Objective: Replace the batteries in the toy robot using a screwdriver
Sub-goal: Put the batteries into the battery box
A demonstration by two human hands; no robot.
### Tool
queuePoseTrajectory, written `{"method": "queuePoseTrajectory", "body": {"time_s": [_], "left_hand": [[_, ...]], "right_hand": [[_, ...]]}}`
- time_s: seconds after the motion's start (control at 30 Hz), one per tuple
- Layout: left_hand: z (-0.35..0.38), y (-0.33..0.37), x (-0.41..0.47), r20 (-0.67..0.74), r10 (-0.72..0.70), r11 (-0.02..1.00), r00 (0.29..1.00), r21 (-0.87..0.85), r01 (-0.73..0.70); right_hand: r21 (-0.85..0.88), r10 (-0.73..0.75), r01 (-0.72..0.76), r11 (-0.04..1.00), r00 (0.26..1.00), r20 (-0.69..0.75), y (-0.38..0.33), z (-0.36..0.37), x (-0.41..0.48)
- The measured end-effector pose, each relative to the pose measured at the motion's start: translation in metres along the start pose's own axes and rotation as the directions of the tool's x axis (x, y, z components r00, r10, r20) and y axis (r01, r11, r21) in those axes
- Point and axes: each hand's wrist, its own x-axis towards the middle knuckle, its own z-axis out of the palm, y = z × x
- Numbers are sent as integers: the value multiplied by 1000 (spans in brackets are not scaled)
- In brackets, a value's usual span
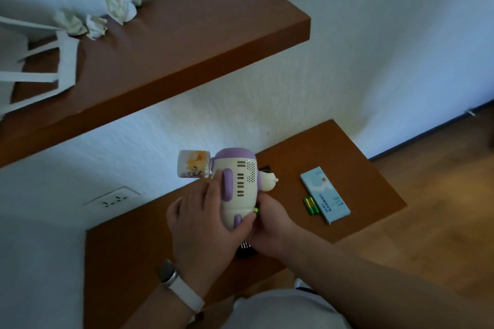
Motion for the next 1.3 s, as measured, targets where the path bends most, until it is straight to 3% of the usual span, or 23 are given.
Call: {"method": "queuePoseTrajectory", "body": {"time_s": [0.3,0.67,0.8,0.9,1.0,1.1,1.17,1.3], "left_hand": [[4,-7,-1,2,-14,994,1000,109,14],[0,-26,1,-82,-39,994,996,95,47],[-1,-26,-1,-75,-72,997,995,26,75],[-3,-26,1,-10,-212,963,977,-173,207],[-3,-33,2,72,-337,826,939,-455,332],[-1,-45,1,248,-443,501,861,-728,468],[3,-57,-2,339,-475,329,812,-788,521],[17,-81,-14,430,-490,123,759,-827,548]], "right_hand": [[104,135,-142,984,989,65,-1,-16,11],[102,174,-182,978,982,77,-2,-25,15],[101,165,-172,980,983,78,-1,-21,16],[108,169,-181,978,980,107,-1,-19,15],[94,164,-177,980,978,131,0,-16,13],[79,153,-164,983,980,126,1,-14,13],[73,153,-163,984,980,124,3,-13,13],[39,162,-164,986,985,57,9,-10,14]]}}
